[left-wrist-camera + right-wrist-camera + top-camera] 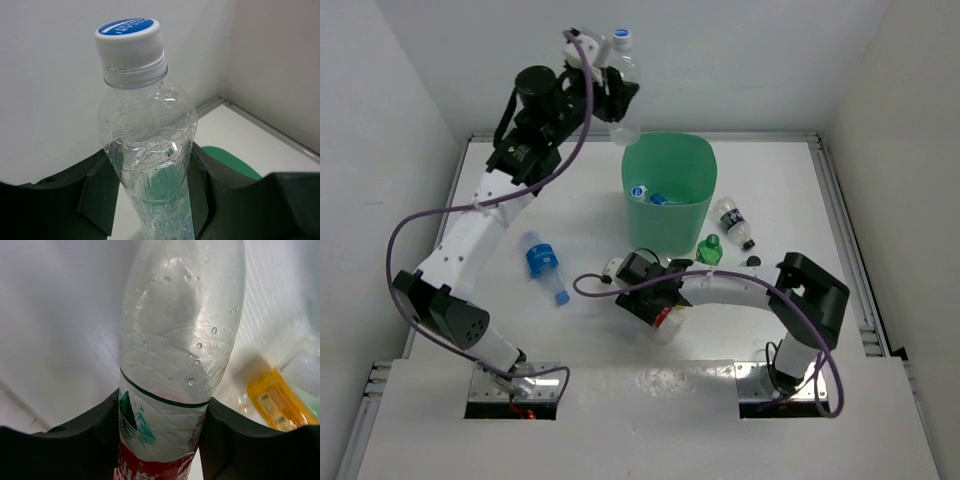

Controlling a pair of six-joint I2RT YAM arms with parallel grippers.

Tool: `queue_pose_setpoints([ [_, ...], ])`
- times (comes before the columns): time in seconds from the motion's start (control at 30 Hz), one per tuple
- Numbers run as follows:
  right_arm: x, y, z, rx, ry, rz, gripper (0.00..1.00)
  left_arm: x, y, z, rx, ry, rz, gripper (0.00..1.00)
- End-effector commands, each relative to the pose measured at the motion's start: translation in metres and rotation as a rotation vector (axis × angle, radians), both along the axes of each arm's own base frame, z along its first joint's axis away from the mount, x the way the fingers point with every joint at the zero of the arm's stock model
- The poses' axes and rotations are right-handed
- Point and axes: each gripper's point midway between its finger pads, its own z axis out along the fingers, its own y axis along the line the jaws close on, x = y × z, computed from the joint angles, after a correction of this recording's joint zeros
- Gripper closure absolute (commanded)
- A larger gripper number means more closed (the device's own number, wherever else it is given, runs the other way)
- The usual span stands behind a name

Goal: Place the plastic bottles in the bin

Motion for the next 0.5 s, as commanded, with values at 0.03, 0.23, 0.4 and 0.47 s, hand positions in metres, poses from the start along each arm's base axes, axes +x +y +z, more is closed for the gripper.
queue_pose_setpoints([
  [0.03, 0.003, 0.016, 0.065, 0.146, -0.104, 0.084, 0.94, -0.006, -0.057, -0.018, 0.089, -0.052, -0.204, 1.00],
  [0.23, -0.011, 0.003, 0.098, 0.195, -0.132, 0.207, 1.00, 0.020, -0.094, -0.072, 0.102, 0.051, -0.274, 0.76],
  [0.4, -0.030, -0.009, 0.134, 0.289, -0.135, 0.261, 1.00, 0.043, -0.078, -0.079, 0.025, 0.123, -0.196, 0.01],
  [0.47, -0.037, -0.012, 0.156, 0.361, -0.159, 0.264, 1.00, 0.050, -0.072, -0.075, 0.003, 0.120, -0.176, 0.01],
])
